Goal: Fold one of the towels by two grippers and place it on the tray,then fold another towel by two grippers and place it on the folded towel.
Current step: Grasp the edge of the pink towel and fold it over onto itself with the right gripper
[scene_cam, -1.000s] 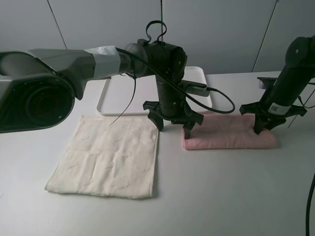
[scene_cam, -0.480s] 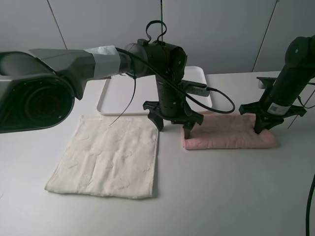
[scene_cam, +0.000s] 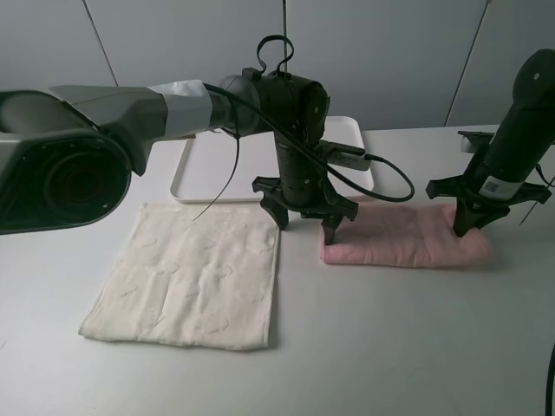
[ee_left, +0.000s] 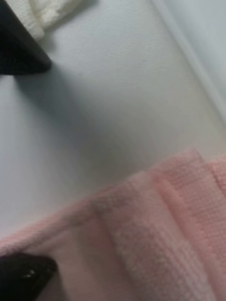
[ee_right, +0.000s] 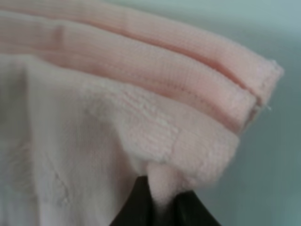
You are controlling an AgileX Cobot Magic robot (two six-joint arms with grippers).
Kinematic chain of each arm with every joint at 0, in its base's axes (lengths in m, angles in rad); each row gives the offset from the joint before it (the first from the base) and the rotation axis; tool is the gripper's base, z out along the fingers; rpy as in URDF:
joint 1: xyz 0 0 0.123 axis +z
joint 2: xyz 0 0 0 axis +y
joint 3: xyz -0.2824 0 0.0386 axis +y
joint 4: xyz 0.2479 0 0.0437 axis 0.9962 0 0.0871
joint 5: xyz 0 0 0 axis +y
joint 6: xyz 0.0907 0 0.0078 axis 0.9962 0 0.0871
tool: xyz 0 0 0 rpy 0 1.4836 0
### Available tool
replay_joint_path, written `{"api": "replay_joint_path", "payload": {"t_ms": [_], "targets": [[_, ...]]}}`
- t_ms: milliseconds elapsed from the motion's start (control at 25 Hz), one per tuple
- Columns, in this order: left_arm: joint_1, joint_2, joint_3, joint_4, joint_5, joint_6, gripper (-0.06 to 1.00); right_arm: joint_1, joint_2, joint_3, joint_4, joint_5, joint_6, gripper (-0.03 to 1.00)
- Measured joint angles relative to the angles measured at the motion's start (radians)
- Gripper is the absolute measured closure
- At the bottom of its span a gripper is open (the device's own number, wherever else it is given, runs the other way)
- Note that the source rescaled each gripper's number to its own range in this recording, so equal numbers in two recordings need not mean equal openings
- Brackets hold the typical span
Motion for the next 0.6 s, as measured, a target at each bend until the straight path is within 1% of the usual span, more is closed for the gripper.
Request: {"api": "replay_joint_path", "payload": {"t_ms": [200, 320, 600], "targets": [[0.0, 0.0, 0.0, 0.0, -0.002, 0.002, -0.03, 0.0, -0.063, 0.002, 0.071, 0.019, -0.005, 0.92], [0.004, 0.0, 0.0, 0.0, -0.002, 0.002, -0.03, 0.0, -0.088, 0.002, 0.155, 0.045, -0.04, 0.92], [0.021, 0.0, 0.0, -0.004, 0.002, 0.004, -0.03, 0.0, -0.095, 0.002, 0.45, 0.114, -0.196, 0.92]]}}
